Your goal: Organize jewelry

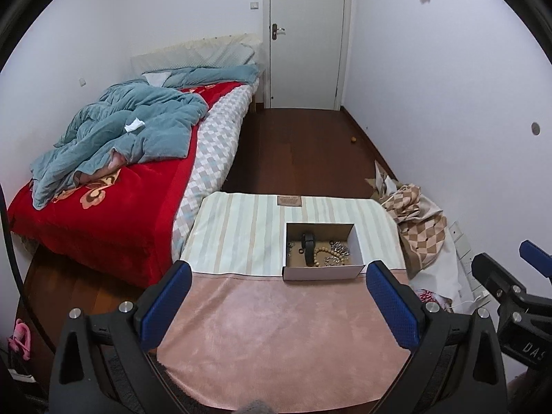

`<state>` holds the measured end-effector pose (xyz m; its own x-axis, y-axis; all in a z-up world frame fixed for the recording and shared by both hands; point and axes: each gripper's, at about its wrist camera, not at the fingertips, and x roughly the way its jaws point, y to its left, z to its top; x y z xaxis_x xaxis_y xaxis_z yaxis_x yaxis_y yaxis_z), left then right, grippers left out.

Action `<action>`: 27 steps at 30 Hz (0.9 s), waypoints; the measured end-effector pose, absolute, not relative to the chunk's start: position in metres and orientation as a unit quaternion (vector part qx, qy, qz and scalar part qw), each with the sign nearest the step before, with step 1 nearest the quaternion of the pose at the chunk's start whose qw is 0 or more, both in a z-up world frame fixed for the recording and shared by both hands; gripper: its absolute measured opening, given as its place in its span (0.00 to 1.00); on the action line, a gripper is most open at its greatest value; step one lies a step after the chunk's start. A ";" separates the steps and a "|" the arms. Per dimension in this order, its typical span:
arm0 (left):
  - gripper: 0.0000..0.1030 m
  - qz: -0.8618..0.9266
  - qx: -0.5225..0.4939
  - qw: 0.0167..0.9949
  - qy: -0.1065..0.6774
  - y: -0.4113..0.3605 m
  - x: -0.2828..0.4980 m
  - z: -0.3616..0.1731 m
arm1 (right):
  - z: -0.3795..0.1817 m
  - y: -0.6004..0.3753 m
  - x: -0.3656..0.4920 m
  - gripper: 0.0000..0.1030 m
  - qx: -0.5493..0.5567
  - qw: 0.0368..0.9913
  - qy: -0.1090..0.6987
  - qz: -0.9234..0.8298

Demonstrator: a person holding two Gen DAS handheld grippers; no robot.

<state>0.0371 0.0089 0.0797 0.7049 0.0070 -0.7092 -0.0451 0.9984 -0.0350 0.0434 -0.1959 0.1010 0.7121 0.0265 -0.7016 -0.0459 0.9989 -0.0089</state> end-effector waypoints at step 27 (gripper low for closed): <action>1.00 0.042 -0.021 0.902 0.430 0.005 0.106 0.055 | 0.067 -0.188 0.136 1.00 -0.024 0.902 0.432 0.008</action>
<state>0.1059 0.0049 0.0551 0.6269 0.0588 -0.7768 -0.0943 0.9955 -0.0008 0.1362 -0.1879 0.0671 0.6272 -0.0061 -0.7788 -0.0353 0.9987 -0.0363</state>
